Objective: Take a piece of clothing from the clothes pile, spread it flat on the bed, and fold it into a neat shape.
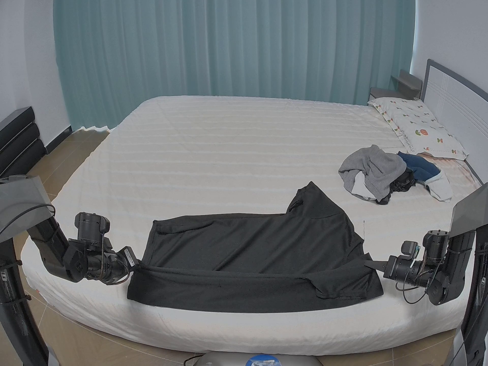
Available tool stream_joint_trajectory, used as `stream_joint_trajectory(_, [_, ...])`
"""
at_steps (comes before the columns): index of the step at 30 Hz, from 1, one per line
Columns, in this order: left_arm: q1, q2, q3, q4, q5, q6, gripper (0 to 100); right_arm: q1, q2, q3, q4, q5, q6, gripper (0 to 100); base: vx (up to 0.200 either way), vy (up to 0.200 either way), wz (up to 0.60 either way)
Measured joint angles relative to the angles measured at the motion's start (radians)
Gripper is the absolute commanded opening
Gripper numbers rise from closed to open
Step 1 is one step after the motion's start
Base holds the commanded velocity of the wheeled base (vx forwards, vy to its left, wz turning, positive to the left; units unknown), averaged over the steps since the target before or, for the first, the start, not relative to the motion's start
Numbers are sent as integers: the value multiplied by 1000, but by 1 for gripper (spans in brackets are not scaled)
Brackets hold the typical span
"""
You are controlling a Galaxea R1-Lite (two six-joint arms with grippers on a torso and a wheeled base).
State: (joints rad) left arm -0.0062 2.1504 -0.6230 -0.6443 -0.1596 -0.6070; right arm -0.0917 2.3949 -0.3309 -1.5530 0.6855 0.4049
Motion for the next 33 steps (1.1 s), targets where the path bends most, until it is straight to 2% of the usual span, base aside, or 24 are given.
stream_joint_trajectory(6, [-21,68,-37,-3,101,-3,0,33,63,-49,0,-49,1,0,0,0,0])
stream_joint_trajectory(15, [-33,97,-50,-3,107,-6,0,42,97,-80,0,-70,29,0,0,0,0])
stream_joint_trajectory(24, [-36,104,-79,-3,117,-60,0,45,103,-106,0,-100,54,0,0,0,0])
stream_joint_trajectory(33, [-42,108,-84,-3,118,-63,0,43,109,-115,0,-103,57,0,0,0,0])
